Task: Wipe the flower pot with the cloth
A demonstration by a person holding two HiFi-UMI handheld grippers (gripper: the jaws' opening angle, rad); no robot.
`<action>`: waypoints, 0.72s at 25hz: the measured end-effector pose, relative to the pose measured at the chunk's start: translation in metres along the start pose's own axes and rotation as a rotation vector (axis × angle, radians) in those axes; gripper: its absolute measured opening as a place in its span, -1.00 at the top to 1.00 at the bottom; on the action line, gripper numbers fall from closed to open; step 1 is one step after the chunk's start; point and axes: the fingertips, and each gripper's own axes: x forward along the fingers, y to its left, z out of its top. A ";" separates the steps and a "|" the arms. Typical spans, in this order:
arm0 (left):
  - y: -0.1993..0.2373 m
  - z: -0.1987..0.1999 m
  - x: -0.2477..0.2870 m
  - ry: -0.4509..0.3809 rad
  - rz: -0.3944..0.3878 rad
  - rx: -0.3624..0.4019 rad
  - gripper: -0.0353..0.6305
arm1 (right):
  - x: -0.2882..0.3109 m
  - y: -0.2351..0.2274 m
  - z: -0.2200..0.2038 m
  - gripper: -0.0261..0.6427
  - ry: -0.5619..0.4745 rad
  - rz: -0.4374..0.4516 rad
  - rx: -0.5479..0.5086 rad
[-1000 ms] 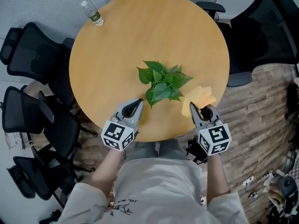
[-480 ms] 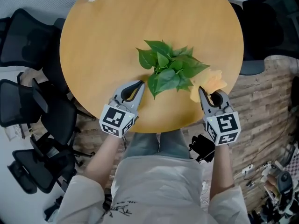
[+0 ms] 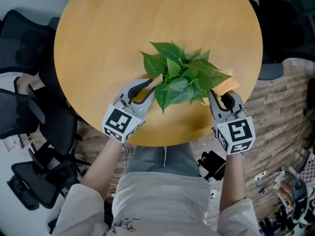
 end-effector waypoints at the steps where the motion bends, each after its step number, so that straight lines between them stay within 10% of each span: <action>1: -0.001 -0.001 0.002 -0.003 -0.017 0.011 0.59 | 0.003 0.001 0.000 0.76 -0.002 0.003 0.002; 9: -0.012 -0.002 0.022 -0.024 -0.172 0.136 0.01 | 0.029 -0.001 -0.001 0.76 -0.019 -0.001 -0.027; 18: -0.025 0.005 0.042 -0.042 -0.302 0.239 -0.14 | 0.046 -0.008 -0.003 0.76 -0.010 -0.005 -0.145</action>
